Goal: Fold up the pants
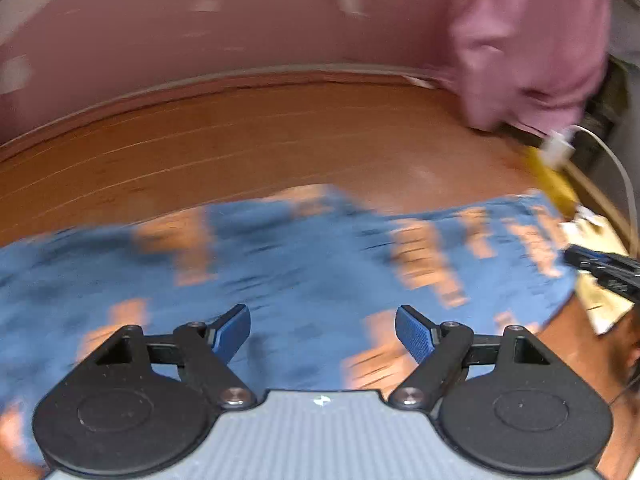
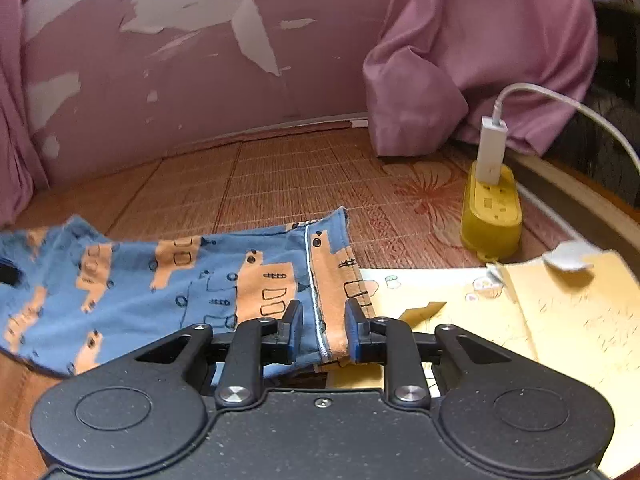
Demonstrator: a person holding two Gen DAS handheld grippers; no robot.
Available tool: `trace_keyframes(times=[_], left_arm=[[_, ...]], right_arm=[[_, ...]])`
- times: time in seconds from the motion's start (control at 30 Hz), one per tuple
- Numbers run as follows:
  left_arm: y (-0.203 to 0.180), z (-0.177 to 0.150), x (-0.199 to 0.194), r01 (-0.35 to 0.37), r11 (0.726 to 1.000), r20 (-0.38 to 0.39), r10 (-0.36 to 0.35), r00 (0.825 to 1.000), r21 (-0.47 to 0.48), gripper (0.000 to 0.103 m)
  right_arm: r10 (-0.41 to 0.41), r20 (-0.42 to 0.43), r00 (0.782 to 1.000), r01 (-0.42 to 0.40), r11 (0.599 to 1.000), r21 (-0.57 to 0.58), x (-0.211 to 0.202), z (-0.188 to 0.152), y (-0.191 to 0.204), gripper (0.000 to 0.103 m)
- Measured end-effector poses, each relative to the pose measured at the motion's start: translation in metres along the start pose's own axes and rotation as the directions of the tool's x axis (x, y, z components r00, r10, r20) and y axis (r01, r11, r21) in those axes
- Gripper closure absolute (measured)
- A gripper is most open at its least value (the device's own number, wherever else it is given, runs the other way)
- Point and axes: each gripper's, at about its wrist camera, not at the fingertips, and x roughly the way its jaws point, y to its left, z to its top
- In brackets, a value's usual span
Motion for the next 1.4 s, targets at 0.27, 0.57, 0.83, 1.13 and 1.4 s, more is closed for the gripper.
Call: trace_keyframes(times=[0.27, 0.57, 0.83, 1.13, 1.4], left_arm=[[0.115, -0.045, -0.054, -0.155, 0.978, 0.097, 0.169, 0.981, -0.137, 0.019], [0.173, -0.070, -0.067, -0.223, 0.955, 0.068, 0.240, 0.968, -0.195, 0.027], [0.215, -0.097, -0.098, -0.349, 0.892, -0.020, 0.358, 0.933, -0.286, 0.018], [0.155, -0.040, -0.100, -0.139, 0.976, 0.104, 0.158, 0.982, -0.169, 0.017], [0.102, 0.045, -0.003, 0.133, 0.937, -0.052, -0.157, 0.986, -0.323, 0.017]], right_arm=[[0.071, 0.067, 0.995, -0.065, 0.993, -0.098, -0.021, 0.019, 0.065, 0.065], [0.297, -0.144, 0.944, -0.323, 0.921, -0.219, 0.037, 0.024, 0.213, 0.066], [0.274, -0.168, 0.947, -0.304, 0.933, -0.193, 0.030, 0.008, 0.247, 0.048], [0.364, -0.151, 0.919, -0.392, 0.884, -0.254, 0.023, 0.030, 0.236, 0.056], [0.520, -0.209, 0.828, -0.560, 0.761, -0.329, 0.082, 0.090, 0.205, 0.054]])
